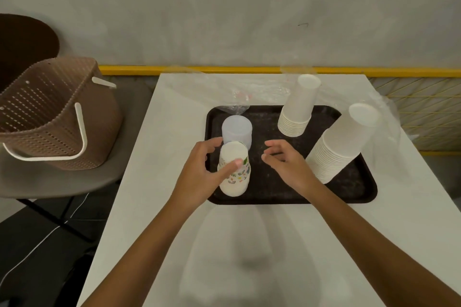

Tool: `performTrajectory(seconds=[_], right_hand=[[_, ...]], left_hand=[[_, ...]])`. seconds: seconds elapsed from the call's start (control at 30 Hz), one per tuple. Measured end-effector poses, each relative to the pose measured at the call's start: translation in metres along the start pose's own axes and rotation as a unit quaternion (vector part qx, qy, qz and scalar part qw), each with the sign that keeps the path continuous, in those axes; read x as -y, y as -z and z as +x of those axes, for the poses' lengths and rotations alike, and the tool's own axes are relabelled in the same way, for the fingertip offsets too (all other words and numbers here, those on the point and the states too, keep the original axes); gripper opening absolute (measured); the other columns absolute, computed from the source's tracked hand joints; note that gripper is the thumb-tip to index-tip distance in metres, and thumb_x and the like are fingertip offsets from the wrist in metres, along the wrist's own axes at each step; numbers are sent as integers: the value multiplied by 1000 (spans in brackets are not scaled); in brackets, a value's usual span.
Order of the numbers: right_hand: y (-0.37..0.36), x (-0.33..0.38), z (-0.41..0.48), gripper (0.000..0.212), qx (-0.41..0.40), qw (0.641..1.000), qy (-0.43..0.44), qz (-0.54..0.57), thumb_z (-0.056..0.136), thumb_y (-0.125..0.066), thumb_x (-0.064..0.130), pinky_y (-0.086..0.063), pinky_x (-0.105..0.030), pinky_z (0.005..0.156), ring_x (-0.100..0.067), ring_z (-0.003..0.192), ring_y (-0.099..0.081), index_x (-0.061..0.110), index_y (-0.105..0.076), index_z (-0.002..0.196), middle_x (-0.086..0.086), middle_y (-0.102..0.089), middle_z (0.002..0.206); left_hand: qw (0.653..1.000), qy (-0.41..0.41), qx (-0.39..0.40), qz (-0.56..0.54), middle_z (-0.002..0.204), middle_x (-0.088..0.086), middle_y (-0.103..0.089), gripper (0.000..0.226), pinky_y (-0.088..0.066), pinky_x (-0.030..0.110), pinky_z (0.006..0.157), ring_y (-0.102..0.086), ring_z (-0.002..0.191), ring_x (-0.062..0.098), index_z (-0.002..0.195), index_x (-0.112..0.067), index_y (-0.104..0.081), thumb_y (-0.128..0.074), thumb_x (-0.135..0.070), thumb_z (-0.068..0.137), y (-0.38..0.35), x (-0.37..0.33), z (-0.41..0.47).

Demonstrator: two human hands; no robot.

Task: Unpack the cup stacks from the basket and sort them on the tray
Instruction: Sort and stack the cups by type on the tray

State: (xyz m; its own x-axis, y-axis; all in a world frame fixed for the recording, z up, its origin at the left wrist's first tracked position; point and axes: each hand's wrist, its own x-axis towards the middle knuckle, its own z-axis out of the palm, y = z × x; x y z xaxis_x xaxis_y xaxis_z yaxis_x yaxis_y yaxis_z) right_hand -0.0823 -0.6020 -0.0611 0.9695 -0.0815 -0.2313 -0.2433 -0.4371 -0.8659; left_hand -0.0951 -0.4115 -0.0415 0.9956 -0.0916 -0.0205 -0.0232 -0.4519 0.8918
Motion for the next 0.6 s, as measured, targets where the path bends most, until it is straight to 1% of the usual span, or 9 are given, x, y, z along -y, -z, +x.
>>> performTrajectory(seconds=[0.07,0.1,0.17,0.2,0.27,0.33,0.4,0.5,0.6], right_hand=[[0,1,14,38,2,999,-37,37,91,-55,22,-48,-30,91,-19,108,-56,16,-46,127,-4,-57,117],[0,2,21,38,5,996,-63,61,91,-55,24,-48,-31,92,-21,109,-56,16,-45,127,-7,-56,121],[-1,4,36,41,15,986,-120,115,91,-55,27,-47,-32,91,-23,111,-56,16,-44,129,-10,-52,128],[-2,6,44,43,22,979,-146,142,91,-55,28,-47,-33,91,-24,113,-55,16,-43,130,-11,-51,130],[-4,7,57,49,30,963,-188,191,91,-55,31,-46,-38,96,-27,119,-51,15,-39,134,-12,-47,136],[-9,8,69,56,27,951,-213,223,90,-55,34,-43,-43,102,-29,124,-47,15,-34,138,-12,-42,140],[-15,7,81,60,17,950,-219,222,90,-55,37,-40,-44,105,-29,127,-43,16,-32,140,-11,-38,144],[-24,6,96,59,1,953,-214,216,89,-54,40,-39,-43,104,-28,129,-40,17,-33,140,-8,-36,146],[-32,3,107,59,0,952,-220,212,90,-52,41,-39,-41,100,-27,131,-38,17,-33,140,-7,-35,146]], left_hand=[[997,36,-11,-65,126,-10,-52,39,-37,18,92,-47,116,5,124,-24,-51,-55,-38,87,6,2,10],[994,55,-18,-91,126,-8,-55,35,-38,22,96,-49,117,7,122,-25,-54,-50,-40,90,9,4,18],[989,99,-17,-108,125,-6,-58,33,-41,30,102,-53,117,12,119,-25,-57,-47,-41,92,14,12,38],[986,124,-10,-115,123,-4,-59,30,-42,31,102,-54,116,13,117,-24,-58,-47,-39,93,15,16,49],[975,173,17,-137,122,0,-60,27,-44,28,97,-57,112,16,115,-20,-58,-46,-33,95,12,22,71],[969,207,50,-127,124,2,-59,29,-45,27,94,-57,109,17,117,-17,-57,-46,-33,95,5,30,90],[960,234,85,-124,127,2,-57,39,-45,28,95,-56,110,17,125,-14,-53,-46,-37,95,-2,36,106],[945,270,120,-141,131,2,-53,50,-45,29,92,-53,112,19,135,-16,-45,-46,-43,93,-12,42,126],[936,290,145,-139,128,4,-54,52,-46,30,87,-54,112,22,137,-20,-41,-46,-46,92,-19,46,137]])
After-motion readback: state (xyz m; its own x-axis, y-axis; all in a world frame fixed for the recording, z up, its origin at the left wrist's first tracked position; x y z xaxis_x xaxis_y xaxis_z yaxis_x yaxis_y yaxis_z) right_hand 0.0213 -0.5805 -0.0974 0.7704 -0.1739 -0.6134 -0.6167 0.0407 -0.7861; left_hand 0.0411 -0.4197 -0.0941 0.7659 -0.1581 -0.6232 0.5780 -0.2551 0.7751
